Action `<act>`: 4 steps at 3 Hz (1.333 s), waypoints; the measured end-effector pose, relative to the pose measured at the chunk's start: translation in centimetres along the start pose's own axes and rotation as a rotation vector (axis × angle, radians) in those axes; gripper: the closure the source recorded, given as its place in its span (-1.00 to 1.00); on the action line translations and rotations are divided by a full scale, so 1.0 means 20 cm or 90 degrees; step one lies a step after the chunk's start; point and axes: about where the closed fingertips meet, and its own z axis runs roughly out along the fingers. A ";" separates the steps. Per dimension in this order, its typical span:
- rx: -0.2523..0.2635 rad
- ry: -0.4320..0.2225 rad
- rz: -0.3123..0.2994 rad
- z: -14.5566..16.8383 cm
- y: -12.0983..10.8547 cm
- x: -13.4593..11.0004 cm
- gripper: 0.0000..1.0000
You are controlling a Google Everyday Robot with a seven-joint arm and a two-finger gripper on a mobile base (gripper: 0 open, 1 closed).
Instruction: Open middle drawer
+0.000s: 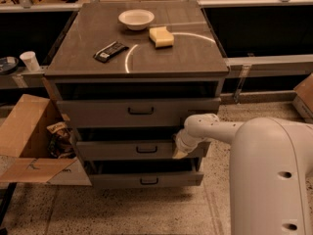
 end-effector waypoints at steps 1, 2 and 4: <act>0.000 0.000 0.000 -0.02 -0.01 -0.01 0.62; 0.000 0.000 0.000 -0.04 0.00 -0.01 1.00; -0.008 0.002 -0.004 -0.04 0.02 -0.02 -1.00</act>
Offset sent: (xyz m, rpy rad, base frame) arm -0.0868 0.0058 0.0688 -0.0202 -0.0499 -0.0459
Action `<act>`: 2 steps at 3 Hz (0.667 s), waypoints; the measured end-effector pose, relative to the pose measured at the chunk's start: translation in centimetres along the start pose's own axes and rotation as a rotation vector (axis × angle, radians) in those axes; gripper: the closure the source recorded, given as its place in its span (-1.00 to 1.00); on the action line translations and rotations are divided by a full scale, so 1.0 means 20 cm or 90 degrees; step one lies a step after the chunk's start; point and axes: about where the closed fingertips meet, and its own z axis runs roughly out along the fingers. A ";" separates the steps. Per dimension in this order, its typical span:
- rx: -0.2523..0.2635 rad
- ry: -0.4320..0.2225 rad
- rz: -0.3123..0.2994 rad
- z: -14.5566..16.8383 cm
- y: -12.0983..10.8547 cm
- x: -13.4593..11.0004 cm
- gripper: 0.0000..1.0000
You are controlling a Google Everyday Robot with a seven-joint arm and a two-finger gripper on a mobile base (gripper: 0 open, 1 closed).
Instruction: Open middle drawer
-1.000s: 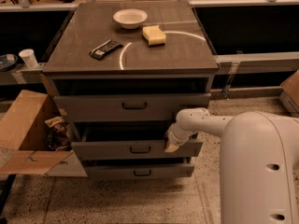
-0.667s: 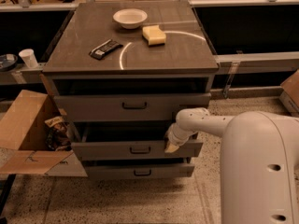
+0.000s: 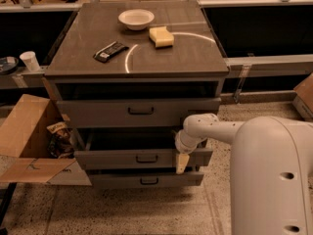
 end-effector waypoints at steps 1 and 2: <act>-0.048 0.015 -0.022 -0.02 0.15 -0.05 -1.00; -0.094 0.047 -0.039 -0.05 0.31 -0.06 -1.00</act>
Offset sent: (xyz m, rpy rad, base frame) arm -0.1075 0.0038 0.0019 -0.1785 0.1902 0.1217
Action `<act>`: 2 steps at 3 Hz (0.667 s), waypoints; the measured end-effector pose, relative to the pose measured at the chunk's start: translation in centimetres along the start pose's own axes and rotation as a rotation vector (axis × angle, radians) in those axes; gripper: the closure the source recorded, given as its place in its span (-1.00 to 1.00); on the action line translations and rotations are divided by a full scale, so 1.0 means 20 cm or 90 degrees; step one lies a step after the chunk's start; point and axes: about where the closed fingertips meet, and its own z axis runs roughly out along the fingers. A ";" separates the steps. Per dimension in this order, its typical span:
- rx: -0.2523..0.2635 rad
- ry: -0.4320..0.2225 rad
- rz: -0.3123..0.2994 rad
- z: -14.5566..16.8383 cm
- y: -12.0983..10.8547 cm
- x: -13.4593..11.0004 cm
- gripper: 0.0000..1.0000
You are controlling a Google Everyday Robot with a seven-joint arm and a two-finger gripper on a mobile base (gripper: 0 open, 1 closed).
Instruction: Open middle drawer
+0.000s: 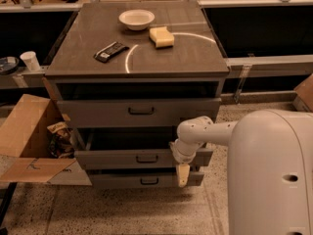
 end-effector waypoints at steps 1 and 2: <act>-0.060 0.020 -0.012 0.05 0.14 -0.01 -0.94; -0.059 0.020 -0.012 0.03 0.14 -0.01 -0.49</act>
Offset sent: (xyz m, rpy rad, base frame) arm -0.0579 -0.0085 -0.0031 -0.0995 0.1136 0.0711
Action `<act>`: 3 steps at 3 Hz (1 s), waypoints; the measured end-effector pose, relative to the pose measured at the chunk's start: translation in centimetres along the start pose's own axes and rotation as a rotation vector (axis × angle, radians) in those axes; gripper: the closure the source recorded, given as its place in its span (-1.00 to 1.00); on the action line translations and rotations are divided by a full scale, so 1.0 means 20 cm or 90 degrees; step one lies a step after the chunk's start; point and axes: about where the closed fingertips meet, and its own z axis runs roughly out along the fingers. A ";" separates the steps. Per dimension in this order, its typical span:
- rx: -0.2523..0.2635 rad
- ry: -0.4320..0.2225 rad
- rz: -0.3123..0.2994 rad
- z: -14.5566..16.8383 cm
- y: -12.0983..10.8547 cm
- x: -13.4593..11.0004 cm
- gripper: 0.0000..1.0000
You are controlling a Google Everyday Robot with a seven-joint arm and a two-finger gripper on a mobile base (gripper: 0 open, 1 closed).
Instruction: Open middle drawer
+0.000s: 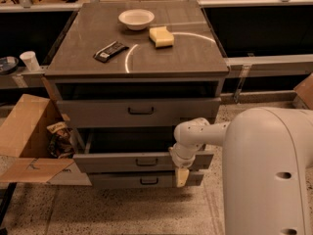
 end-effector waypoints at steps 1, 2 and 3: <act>0.029 0.013 -0.001 -0.11 0.06 0.00 -0.02; 0.042 0.013 0.005 -0.15 0.16 0.02 0.44; 0.045 0.004 0.008 -0.14 0.20 0.02 0.91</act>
Offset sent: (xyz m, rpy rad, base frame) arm -0.0693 -0.0343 0.0468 0.0068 -0.1174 -0.0582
